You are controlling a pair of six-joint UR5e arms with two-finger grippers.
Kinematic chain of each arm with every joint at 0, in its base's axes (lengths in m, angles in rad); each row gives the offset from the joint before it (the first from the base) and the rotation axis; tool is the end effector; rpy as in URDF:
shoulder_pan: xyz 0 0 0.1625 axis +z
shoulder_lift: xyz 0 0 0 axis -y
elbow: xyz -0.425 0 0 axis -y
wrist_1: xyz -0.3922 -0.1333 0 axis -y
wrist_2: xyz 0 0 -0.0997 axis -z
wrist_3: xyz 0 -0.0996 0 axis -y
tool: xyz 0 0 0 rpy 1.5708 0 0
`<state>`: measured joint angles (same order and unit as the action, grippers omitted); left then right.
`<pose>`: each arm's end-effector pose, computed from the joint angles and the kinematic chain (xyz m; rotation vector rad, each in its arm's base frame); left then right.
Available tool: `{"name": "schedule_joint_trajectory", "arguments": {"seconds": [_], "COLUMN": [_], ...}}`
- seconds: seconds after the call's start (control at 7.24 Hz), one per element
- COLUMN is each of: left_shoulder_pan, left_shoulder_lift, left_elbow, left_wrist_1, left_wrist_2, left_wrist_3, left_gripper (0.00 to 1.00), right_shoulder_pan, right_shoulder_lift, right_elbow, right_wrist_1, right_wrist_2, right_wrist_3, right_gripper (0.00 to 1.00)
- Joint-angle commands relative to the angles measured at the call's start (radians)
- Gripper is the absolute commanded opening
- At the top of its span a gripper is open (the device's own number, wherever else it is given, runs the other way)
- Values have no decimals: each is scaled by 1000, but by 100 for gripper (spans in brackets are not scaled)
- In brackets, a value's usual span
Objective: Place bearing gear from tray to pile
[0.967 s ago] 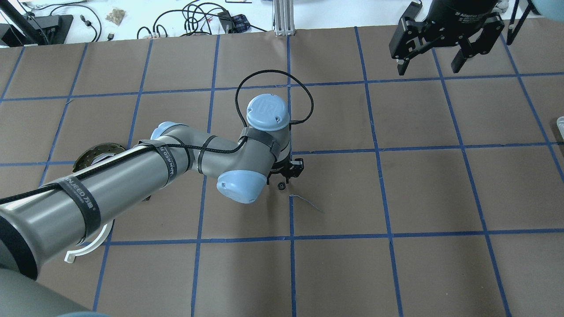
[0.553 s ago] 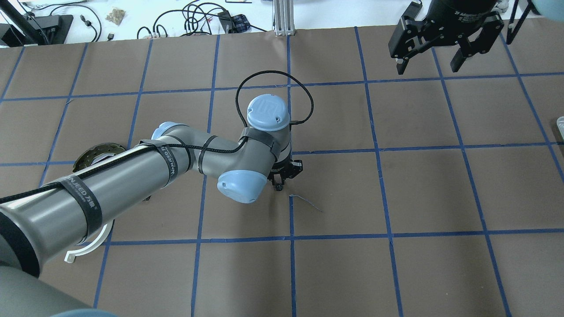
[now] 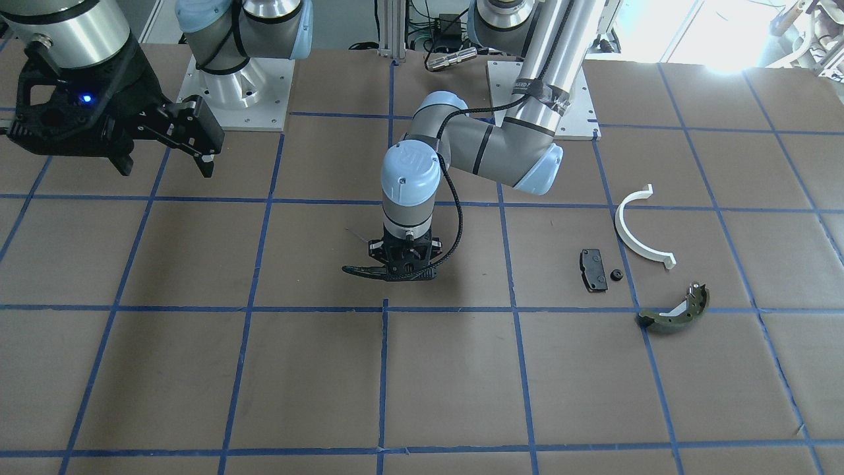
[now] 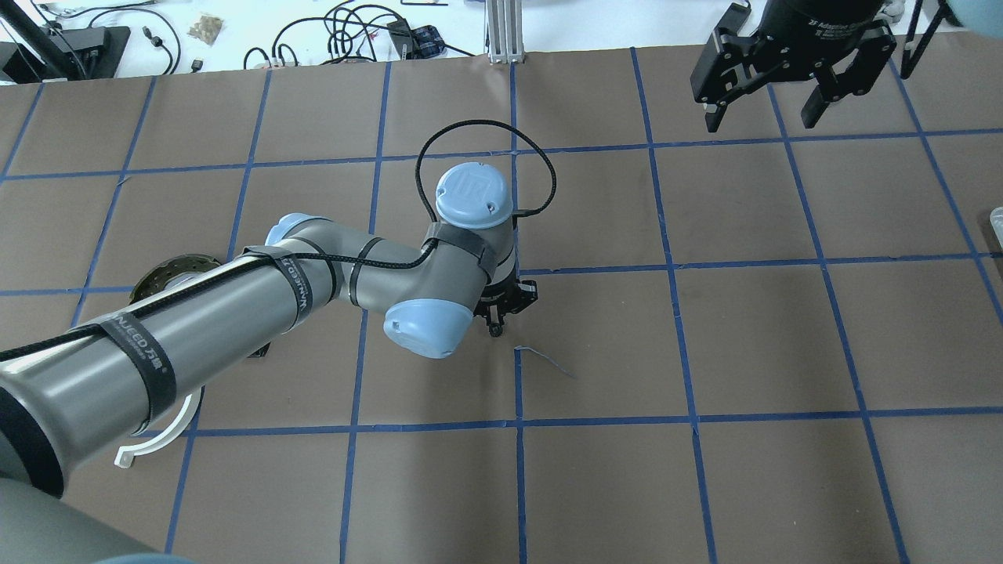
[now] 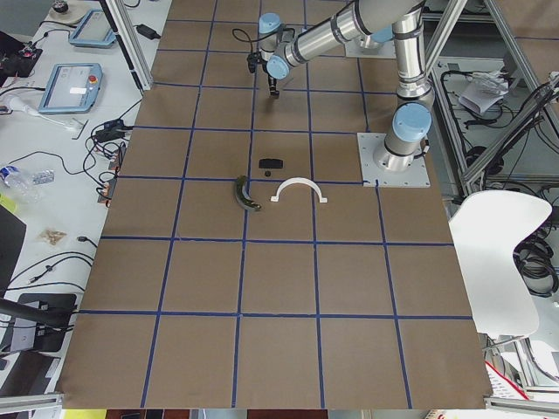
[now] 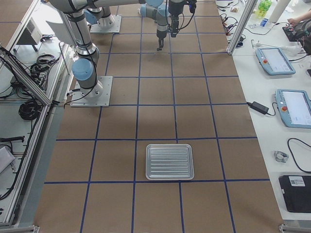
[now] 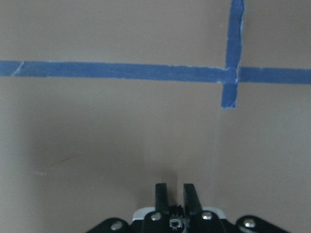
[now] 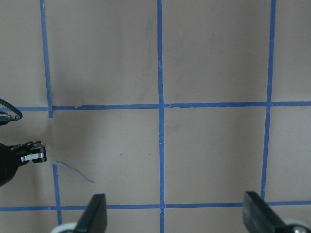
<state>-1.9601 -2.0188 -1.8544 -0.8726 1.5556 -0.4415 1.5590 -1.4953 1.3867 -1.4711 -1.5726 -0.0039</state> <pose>-0.3419 -0.4783 0.1807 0.0824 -3.1396 -0.0576 0.1269 -0.5241 0.5301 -0.0124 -3.1397 0.0140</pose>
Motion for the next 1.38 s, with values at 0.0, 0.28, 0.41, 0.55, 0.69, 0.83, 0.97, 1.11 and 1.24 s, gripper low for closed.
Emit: {"name": "schedule_joint_trajectory", "arguments": {"seconds": [0.0,0.28,0.41,0.55,0.69,0.83,0.97,1.11,1.24], "left_shoulder_pan": [9,96,181,267,339,410,479,556,617], "left_shoulder_lift": [20,54,92,130,152,166,170,170,170], "left_elbow": [3,-11,-11,-14,-14,-16,-22,-29,-45], "left_wrist_1": [-6,-40,-118,-175,-205,-218,-223,-230,-232], "left_wrist_2": [1,11,18,23,24,23,27,44,91], "left_wrist_3": [18,171,298,393,464,534,614,645,711], "left_gripper": [16,16,17,17,17,17,17,17,17], "right_shoulder_pan": [1,1,1,1,1,1,1,1,1], "right_shoulder_lift": [0,0,-11,-14,-16,-17,-17,-16,-17], "right_elbow": [2,11,17,23,28,29,29,29,29], "right_wrist_1": [2,2,3,0,0,-3,-3,-3,-3], "right_wrist_2": [-1,-1,-3,-3,-3,-1,-1,-3,-3], "right_wrist_3": [1,1,1,1,1,1,1,1,1], "right_gripper": [100,100,100,100,100,100,100,100,100]}}
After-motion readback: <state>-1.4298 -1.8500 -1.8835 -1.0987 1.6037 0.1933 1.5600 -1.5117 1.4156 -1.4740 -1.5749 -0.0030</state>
